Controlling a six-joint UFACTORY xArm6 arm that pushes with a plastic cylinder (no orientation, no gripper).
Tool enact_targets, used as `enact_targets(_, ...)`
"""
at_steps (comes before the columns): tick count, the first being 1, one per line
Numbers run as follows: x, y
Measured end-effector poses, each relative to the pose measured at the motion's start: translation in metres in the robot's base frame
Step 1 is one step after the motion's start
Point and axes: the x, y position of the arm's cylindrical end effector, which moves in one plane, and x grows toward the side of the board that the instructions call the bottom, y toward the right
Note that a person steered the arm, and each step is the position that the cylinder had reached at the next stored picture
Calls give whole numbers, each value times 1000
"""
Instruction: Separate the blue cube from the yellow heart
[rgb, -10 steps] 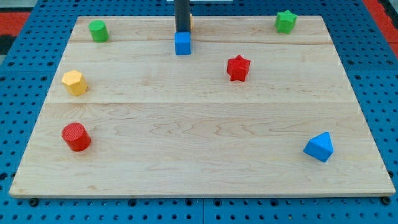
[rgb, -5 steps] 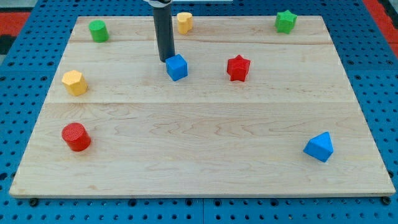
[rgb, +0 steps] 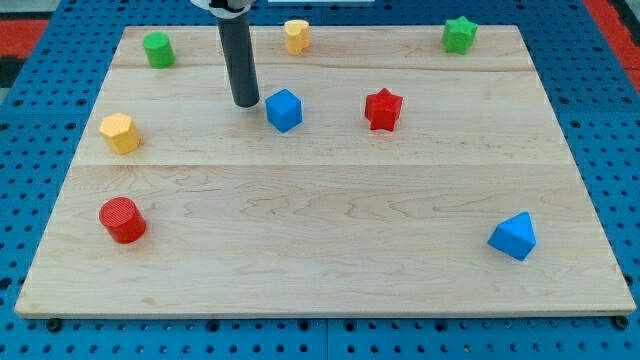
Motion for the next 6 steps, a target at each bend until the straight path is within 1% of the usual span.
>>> enact_targets(4,2,-14)
enact_targets(5,3,-27)
enact_targets(6,16,-36)
